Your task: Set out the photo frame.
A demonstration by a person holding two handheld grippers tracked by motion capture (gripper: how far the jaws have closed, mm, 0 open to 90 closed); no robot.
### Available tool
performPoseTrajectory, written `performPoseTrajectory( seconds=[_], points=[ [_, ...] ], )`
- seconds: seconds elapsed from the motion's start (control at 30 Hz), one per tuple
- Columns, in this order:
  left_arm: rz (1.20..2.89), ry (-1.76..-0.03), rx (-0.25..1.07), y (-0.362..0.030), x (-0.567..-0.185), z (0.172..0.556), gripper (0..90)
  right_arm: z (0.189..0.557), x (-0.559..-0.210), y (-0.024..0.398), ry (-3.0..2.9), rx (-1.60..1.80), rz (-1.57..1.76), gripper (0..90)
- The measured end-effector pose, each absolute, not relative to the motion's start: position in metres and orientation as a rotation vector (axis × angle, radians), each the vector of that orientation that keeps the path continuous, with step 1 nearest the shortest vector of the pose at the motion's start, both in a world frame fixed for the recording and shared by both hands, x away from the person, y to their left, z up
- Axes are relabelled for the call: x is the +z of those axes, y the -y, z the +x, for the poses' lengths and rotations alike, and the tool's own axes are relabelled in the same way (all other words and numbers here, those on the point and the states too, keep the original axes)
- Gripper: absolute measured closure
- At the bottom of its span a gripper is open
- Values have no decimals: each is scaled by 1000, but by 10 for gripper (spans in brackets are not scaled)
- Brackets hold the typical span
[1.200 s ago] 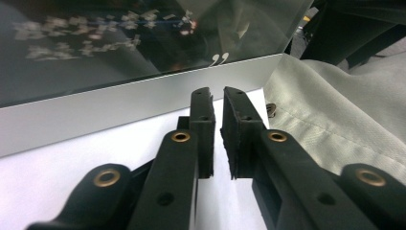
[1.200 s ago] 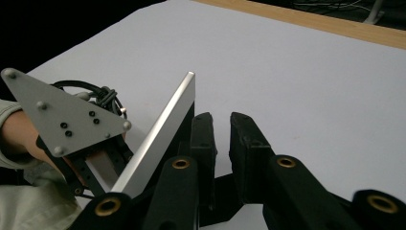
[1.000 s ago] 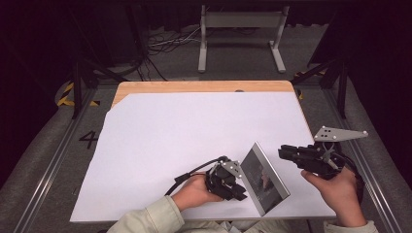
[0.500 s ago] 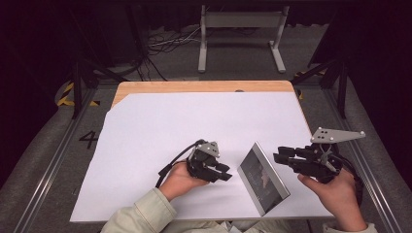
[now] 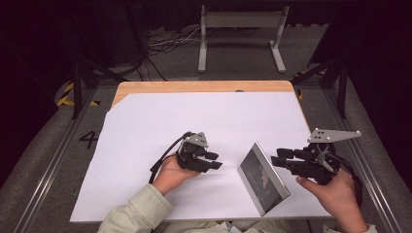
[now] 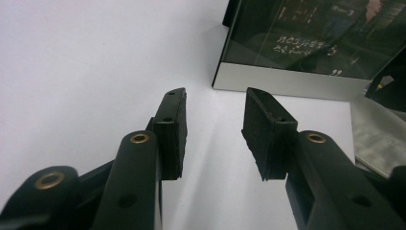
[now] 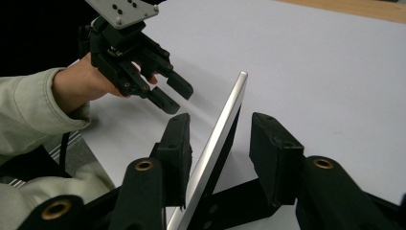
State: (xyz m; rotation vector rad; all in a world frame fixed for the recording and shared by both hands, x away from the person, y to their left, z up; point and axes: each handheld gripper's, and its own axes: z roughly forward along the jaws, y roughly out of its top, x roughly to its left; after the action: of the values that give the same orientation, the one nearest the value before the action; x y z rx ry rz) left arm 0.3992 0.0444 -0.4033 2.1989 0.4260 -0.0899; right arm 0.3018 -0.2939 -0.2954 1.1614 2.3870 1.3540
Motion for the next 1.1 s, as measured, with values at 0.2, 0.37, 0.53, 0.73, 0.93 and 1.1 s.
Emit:
performPoseTrajectory(
  seconds=[0.2, 0.37, 0.53, 0.73, 0.93, 1.1],
  points=[
    [2182, -464, -56, -56, -400, 404, 589, 301, -298, 287, -2413, 1307, 1176, 557],
    [2172, -486, -35, -62, -399, 407, 584, 302, -302, 281, -2444, 1249, 1200, 539],
    [2169, -509, -13, -65, -398, 409, 575, 303, -305, 278, -2469, 1217, 1233, 528],
    [2164, -541, 1, -70, -398, 412, 559, 304, -309, 274, -2501, 1169, 1259, 523],
    [2163, -557, 8, -73, -399, 413, 555, 305, -313, 269, -2531, 1084, 1253, 551],
    [2167, -552, 8, -73, -399, 413, 555, 305, -315, 265, -2543, 1060, 1248, 583]
  ],
)
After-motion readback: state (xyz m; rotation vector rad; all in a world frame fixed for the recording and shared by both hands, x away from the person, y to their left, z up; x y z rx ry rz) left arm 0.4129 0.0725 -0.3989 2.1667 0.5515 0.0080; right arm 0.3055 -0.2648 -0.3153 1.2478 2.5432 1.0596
